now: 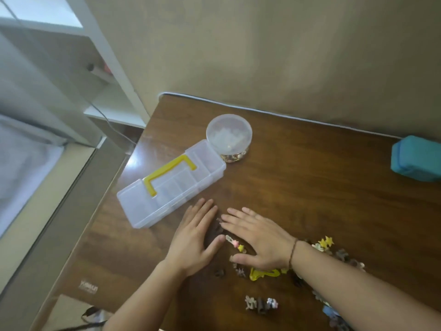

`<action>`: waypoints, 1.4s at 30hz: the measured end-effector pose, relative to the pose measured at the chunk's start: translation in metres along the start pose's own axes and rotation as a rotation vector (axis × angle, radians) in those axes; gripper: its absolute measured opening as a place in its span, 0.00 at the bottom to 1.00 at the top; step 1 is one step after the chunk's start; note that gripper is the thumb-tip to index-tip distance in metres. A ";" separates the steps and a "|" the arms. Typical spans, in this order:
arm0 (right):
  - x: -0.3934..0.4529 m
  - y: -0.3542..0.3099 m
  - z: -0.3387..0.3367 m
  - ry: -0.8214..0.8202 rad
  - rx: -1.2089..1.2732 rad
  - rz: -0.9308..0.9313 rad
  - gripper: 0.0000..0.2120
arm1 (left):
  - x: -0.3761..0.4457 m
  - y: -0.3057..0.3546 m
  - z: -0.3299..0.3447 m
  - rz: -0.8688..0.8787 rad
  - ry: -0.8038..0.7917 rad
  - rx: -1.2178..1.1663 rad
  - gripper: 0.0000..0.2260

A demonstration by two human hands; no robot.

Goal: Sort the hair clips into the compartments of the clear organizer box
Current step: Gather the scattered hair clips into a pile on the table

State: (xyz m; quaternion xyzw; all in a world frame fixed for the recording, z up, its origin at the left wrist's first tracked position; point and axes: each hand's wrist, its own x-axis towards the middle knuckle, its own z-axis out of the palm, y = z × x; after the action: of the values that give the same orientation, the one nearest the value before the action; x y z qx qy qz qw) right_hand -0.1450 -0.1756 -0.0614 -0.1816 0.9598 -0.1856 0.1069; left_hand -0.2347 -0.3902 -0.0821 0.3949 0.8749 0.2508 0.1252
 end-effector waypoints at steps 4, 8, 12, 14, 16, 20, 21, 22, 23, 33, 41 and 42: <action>-0.026 0.000 -0.002 -0.044 -0.030 -0.027 0.34 | -0.012 0.031 0.023 0.103 -0.040 -0.075 0.34; -0.080 0.012 -0.008 0.133 0.086 0.076 0.28 | -0.019 0.065 0.046 0.147 -0.071 -0.094 0.35; -0.147 0.027 -0.006 0.342 0.165 0.399 0.28 | -0.021 0.099 0.066 0.199 -0.159 -0.092 0.35; -0.176 0.029 -0.001 0.352 0.169 0.516 0.29 | -0.019 0.115 0.072 0.201 -0.189 -0.073 0.36; -0.198 0.027 0.006 0.335 0.172 0.597 0.31 | -0.014 0.130 0.077 0.215 -0.220 -0.059 0.37; -0.215 0.015 0.019 0.310 0.208 0.669 0.31 | -0.005 0.155 0.092 0.258 -0.261 -0.060 0.37; -0.215 0.012 0.022 0.311 0.215 0.679 0.31 | -0.005 0.160 0.096 0.260 -0.258 -0.062 0.37; -0.214 0.009 0.026 0.317 0.220 0.692 0.31 | -0.006 0.165 0.100 0.256 -0.253 -0.064 0.37; -0.214 0.007 0.028 0.326 0.220 0.706 0.31 | -0.007 0.169 0.103 0.248 -0.245 -0.066 0.36; -0.187 0.025 0.018 0.369 0.218 0.675 0.33 | 0.040 0.173 0.102 0.163 -0.189 -0.220 0.35; -0.197 0.002 0.030 0.279 0.210 0.682 0.34 | 0.015 0.187 0.113 0.208 -0.246 -0.246 0.34; -0.200 -0.002 0.031 0.279 0.211 0.678 0.34 | 0.012 0.187 0.114 0.213 -0.251 -0.250 0.34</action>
State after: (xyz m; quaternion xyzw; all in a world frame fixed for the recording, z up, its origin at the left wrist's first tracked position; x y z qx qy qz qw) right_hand 0.0463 -0.1094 -0.0617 0.1850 0.9464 -0.2604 0.0484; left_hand -0.0777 -0.2377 -0.0777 0.4949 0.7677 0.3180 0.2542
